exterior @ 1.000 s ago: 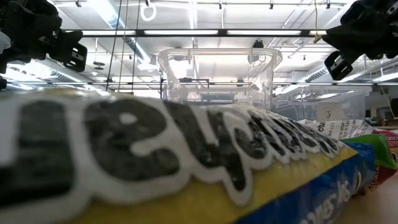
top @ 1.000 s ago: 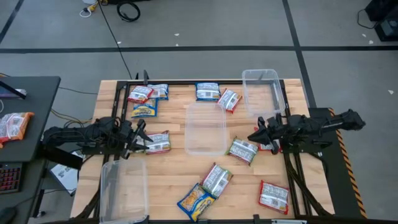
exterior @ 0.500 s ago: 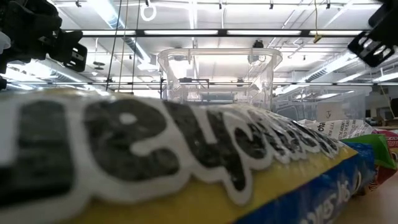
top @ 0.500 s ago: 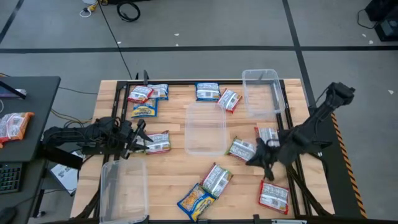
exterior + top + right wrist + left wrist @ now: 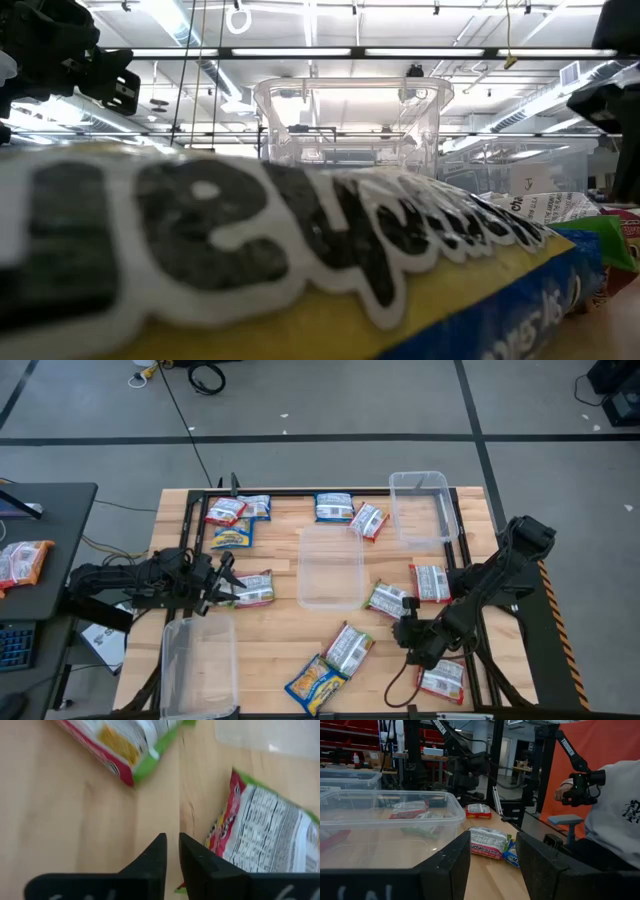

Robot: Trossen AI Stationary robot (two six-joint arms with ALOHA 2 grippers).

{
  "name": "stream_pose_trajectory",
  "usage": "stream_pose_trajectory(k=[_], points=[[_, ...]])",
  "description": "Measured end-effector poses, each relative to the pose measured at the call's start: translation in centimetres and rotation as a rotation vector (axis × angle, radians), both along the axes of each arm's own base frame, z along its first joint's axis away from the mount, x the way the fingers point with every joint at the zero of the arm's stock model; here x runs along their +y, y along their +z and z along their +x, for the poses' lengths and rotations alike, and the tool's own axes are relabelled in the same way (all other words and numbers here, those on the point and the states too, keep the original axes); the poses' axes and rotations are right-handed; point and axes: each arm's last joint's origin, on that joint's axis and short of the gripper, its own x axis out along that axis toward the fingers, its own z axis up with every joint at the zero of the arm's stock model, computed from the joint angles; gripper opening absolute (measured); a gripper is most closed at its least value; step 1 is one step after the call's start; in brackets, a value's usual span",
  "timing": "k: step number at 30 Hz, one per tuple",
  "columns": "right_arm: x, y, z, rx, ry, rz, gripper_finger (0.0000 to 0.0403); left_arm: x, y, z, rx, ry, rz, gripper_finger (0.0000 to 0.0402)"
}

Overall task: Sort Maruchan noodles
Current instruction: Put the green noodle pack into the middle transparent container

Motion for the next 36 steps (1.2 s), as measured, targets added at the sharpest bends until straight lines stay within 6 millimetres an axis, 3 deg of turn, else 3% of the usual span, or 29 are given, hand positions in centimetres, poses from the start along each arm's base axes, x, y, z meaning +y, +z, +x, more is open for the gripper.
stream_pose_trajectory(k=[12,17,23,28,33,36], points=[[-1.1,-0.4,0.5,0.034,0.067,-0.138,0.0199,0.0,0.0,0.0,0.000,0.000,0.000,0.0160],[-2.1,-1.2,0.3,0.029,0.035,-0.220,0.0212,0.0,0.0,0.0,0.001,0.000,0.000,0.0160],[-3.1,-2.4,0.0,0.092,0.028,-0.233,0.0185,0.0,0.0,0.0,0.001,0.000,0.000,0.0160],[-3.2,-2.9,0.1,0.109,0.020,-0.246,0.0126,0.0,0.0,0.0,0.002,0.000,0.000,0.0160],[-3.2,-2.3,0.1,0.100,0.008,-0.200,0.0027,0.0,0.0,0.0,0.000,0.000,0.000,0.0160],[-3.2,-0.9,0.1,0.123,0.019,-0.155,0.0013,0.0,0.0,0.0,0.000,0.000,0.000,0.0160]])
